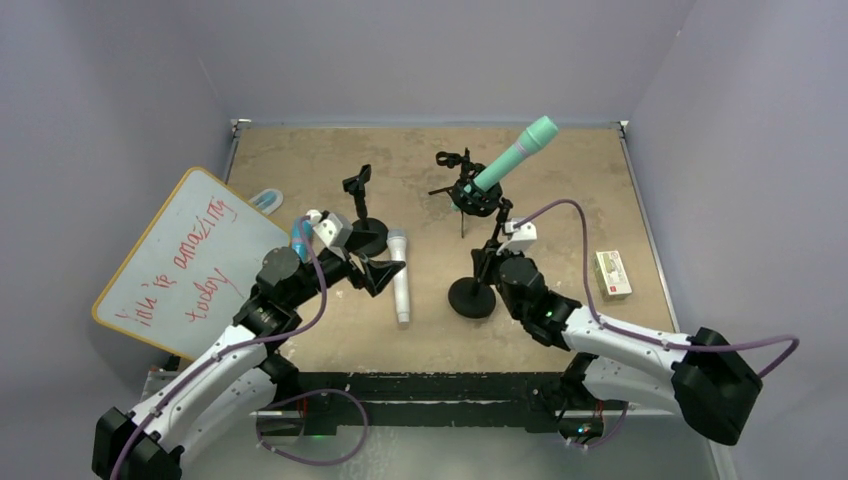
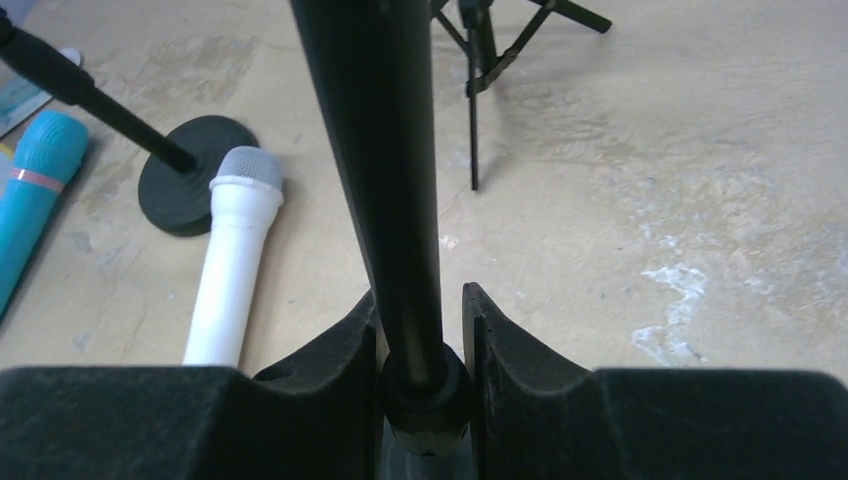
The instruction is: Remove the microphone from the stand
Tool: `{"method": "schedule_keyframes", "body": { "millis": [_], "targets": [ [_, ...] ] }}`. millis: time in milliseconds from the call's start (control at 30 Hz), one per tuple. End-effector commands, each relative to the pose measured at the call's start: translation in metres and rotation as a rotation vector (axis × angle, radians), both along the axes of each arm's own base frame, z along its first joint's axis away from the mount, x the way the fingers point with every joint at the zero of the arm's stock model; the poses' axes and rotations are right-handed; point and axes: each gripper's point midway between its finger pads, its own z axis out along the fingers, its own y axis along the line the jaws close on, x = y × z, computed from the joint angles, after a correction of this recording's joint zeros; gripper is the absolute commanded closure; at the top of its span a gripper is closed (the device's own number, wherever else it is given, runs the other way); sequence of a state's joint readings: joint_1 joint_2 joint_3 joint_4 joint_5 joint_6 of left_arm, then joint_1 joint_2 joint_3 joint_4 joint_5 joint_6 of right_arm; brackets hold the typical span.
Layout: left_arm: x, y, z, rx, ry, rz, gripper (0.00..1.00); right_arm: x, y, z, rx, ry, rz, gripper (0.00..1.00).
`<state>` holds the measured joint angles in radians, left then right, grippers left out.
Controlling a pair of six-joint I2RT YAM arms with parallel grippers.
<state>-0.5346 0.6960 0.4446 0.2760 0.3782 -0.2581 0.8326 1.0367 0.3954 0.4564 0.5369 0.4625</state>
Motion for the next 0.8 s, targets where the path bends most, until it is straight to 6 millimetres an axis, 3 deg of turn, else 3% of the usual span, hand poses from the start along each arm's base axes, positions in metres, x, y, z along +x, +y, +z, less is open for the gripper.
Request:
{"method": "schedule_keyframes", "body": {
  "millis": [0,267,467,600,767],
  "targets": [
    [0.008,-0.005,0.005,-0.017,-0.044,0.034,0.08,-0.004,0.019,0.014,0.055,-0.026,-0.043,0.82],
    [0.01,-0.008,0.002,-0.028,-0.032,0.048,0.08,-0.023,0.043,0.007,0.001,-0.039,-0.04,0.76],
    [0.009,-0.011,-0.007,-0.016,-0.016,0.038,0.08,-0.032,0.059,0.006,0.013,-0.027,0.039,0.57],
    [0.008,-0.014,-0.013,-0.01,-0.006,0.025,0.08,-0.04,0.071,0.015,0.04,-0.027,0.128,0.5],
    [0.006,-0.013,-0.022,-0.011,-0.009,0.03,0.05,-0.05,0.073,0.024,0.08,-0.04,0.195,0.39]
  ]
}}
